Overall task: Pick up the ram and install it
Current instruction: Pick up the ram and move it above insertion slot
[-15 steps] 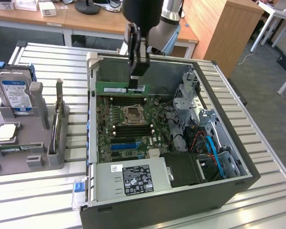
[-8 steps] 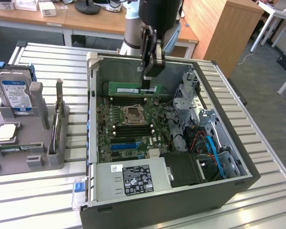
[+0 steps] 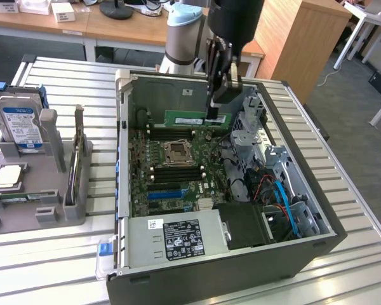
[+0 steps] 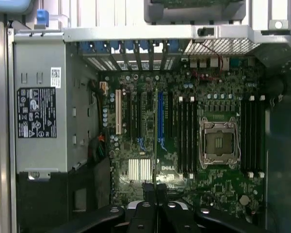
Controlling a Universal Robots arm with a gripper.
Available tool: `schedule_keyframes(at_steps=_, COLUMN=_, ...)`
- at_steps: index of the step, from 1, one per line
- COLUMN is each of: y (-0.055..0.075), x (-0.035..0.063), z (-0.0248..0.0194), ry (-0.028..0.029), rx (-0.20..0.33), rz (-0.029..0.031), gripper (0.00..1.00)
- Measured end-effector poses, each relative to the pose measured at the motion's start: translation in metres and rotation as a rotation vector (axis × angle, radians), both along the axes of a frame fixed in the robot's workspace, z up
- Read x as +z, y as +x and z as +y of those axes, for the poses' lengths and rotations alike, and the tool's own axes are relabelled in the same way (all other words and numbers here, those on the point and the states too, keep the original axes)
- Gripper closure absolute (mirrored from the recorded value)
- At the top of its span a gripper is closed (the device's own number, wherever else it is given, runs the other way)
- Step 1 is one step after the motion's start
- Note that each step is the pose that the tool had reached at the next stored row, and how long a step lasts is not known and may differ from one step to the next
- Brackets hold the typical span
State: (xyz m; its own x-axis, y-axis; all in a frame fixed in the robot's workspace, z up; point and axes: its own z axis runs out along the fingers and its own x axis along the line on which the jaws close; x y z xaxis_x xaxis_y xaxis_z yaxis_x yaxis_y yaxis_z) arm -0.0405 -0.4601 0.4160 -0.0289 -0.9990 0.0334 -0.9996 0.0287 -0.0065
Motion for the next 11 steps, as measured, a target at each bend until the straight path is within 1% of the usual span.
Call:
schedule_keyframes(at_steps=1, y=0.002, x=0.0, z=0.0, ry=0.0, rx=0.0, rz=0.0001, gripper=0.88)
schedule_keyframes(at_steps=5, y=0.003, x=0.0, z=0.0001, ry=-0.0001, rx=0.0, rz=0.0001, gripper=0.88)
schedule_keyframes(at_steps=6, y=0.003, x=0.0, z=0.001, ry=-0.0001, rx=0.0, rz=0.0001, gripper=0.88)
schedule_keyframes(at_steps=11, y=0.003, x=-0.0006, z=0.0152, ry=-0.0002, rx=0.0, rz=0.0001, gripper=0.88)
